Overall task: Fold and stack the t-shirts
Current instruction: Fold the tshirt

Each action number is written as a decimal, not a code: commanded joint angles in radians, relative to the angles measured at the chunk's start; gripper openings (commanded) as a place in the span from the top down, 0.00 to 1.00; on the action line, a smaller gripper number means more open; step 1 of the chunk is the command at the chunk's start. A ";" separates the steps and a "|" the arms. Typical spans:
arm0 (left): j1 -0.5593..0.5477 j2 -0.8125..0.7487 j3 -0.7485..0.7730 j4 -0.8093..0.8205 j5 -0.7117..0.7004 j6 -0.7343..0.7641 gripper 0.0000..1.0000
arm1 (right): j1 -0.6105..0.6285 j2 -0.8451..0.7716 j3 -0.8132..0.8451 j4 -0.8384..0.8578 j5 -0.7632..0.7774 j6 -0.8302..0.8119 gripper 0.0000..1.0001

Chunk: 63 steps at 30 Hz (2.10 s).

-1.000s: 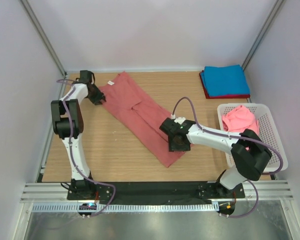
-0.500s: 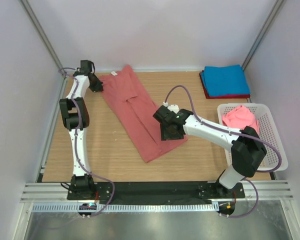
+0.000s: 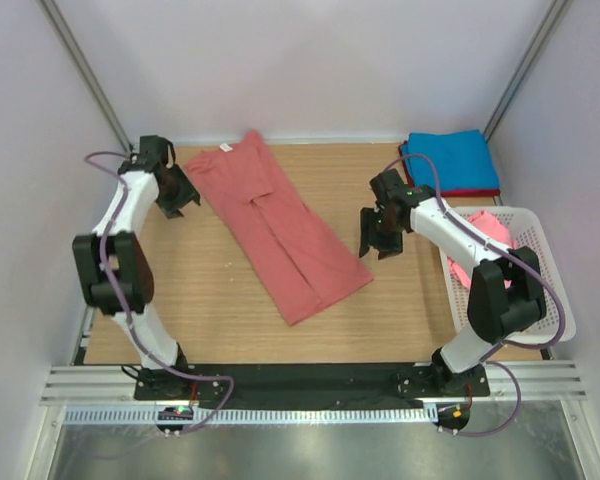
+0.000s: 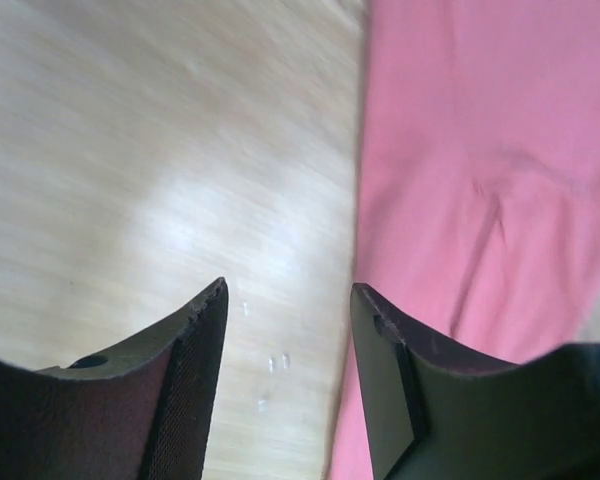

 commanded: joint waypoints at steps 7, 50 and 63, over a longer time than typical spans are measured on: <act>-0.307 -0.593 -0.592 0.098 0.117 -0.245 0.42 | -0.141 0.139 0.040 0.018 -0.345 -0.185 0.46; -0.821 -0.492 -1.073 0.585 0.134 -0.714 0.56 | -0.177 0.264 0.012 0.033 -0.232 -0.249 0.47; -0.821 -0.507 -1.071 0.554 0.153 -0.695 1.00 | -0.136 0.203 -0.192 0.202 -0.360 -0.134 0.67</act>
